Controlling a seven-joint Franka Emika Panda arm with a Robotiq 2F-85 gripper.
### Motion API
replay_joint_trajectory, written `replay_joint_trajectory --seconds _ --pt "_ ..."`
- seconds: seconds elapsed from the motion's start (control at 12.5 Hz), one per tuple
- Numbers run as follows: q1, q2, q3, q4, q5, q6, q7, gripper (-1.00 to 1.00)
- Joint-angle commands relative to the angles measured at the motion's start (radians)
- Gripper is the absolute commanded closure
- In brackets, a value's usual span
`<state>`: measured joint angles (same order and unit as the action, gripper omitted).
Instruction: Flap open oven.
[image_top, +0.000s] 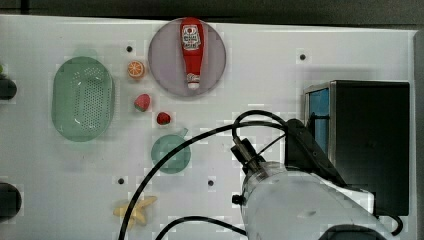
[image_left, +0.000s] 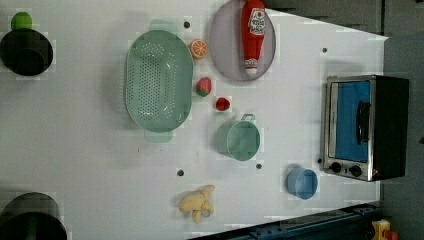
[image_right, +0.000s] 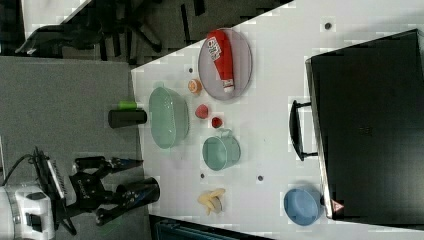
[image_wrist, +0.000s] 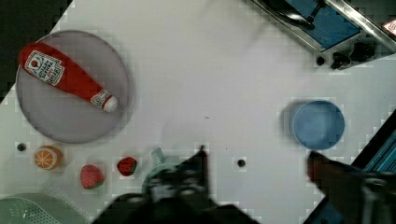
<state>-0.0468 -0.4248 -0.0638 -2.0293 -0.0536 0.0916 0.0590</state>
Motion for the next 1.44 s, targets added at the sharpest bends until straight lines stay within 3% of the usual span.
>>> replay_joint_trajectory --seconds 0.08,0.24,0.32,0.56,0.96,1.2,1.44 --pt "0.007 0.069 0.002 -0.010 -0.005 -0.008 -0.028 0.09" --pt "0.006 0.069 -0.002 -0.011 -0.007 -0.008 -0.029 0.55" --pt "0.006 0.070 -0.008 -0.012 -0.008 -0.005 -0.032 0.65" --pt "0.001 0.076 -0.048 -0.032 -0.014 0.028 -0.174 0.65" --pt "-0.023 0.115 -0.164 -0.088 -0.022 0.171 -0.717 0.65" --pt "-0.033 0.188 -0.248 -0.094 -0.023 0.265 -1.009 0.65" --pt "-0.037 0.289 -0.318 -0.095 -0.023 0.382 -1.174 0.65"
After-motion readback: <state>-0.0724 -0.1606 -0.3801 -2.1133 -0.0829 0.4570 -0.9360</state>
